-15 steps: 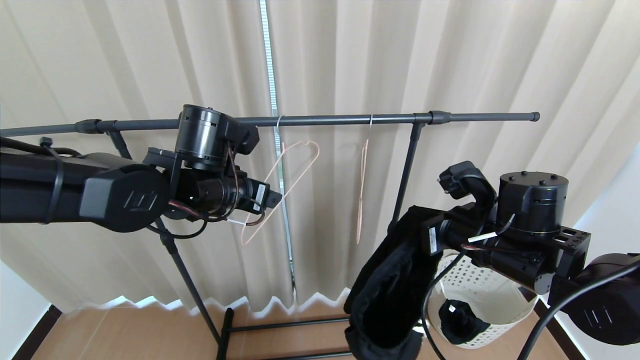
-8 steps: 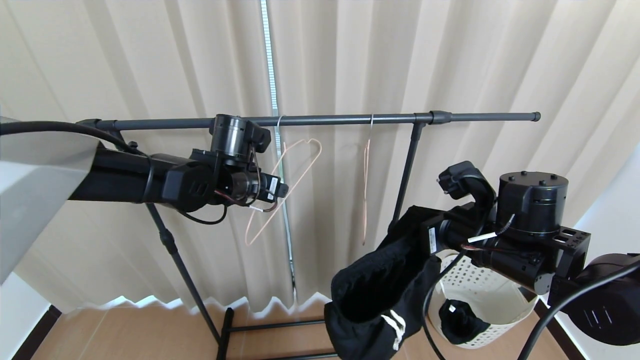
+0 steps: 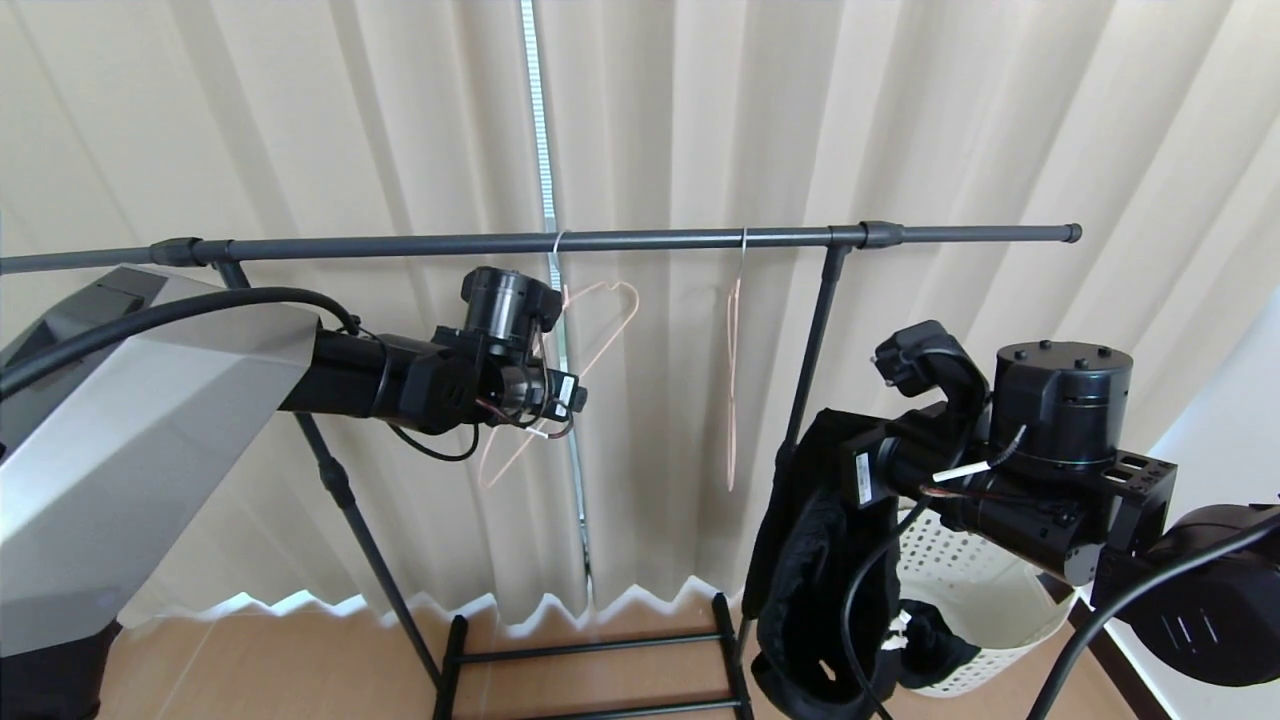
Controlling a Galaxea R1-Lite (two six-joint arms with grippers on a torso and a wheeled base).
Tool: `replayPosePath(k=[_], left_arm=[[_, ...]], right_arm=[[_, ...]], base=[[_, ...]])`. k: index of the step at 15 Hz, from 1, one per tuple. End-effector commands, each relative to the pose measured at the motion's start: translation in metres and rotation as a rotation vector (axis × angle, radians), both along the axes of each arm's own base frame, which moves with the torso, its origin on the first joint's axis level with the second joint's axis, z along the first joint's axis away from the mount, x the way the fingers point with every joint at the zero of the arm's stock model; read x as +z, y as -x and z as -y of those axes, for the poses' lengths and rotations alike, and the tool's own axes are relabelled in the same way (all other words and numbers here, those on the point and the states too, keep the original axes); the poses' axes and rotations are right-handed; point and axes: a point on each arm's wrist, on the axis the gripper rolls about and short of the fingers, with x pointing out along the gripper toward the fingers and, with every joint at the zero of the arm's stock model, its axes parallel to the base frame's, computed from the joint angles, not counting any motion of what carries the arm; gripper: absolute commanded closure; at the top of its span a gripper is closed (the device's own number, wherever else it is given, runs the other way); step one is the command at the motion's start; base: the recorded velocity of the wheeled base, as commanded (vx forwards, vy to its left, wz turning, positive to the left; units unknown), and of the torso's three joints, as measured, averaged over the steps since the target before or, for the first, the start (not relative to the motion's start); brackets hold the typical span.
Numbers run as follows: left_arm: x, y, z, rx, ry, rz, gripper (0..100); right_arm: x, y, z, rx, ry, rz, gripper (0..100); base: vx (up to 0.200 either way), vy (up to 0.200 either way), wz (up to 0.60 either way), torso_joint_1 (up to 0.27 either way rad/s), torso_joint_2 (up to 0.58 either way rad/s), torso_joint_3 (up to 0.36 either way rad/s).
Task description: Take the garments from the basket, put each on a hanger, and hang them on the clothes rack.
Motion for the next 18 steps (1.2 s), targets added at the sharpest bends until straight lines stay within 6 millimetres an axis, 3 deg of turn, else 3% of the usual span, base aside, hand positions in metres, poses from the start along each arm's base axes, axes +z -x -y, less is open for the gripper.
replayPosePath(k=[1, 7, 11, 18], left_arm=[[-0.005, -0.001, 0.001, 0.004, 0.002, -0.010, 100], [0.035, 0.014, -0.004, 0.016, 0.057, 0.062, 100], [0.044, 0.030, -0.001, -0.005, 0.059, 0.064, 100], [0.063, 0.080, -0.019, -0.020, 0.060, 0.055, 100]], right_arm=[[-0.002, 0.000, 0.000, 0.001, 0.003, -0.006, 100], [0.000, 0.003, 0.001, 0.001, 0.000, 0.000, 100], [0.003, 0.005, 0.002, -0.003, -0.003, 0.006, 100], [0.006, 0.006, 0.003, -0.002, -0.006, 0.015, 100]], base=[[0.000, 0.000, 0.00, 0.000, 0.00, 0.000], [0.000, 0.000, 0.00, 0.000, 0.00, 0.000], [0.000, 0.000, 0.00, 0.000, 0.00, 0.000], [0.000, 0.000, 0.00, 0.000, 0.00, 0.000]])
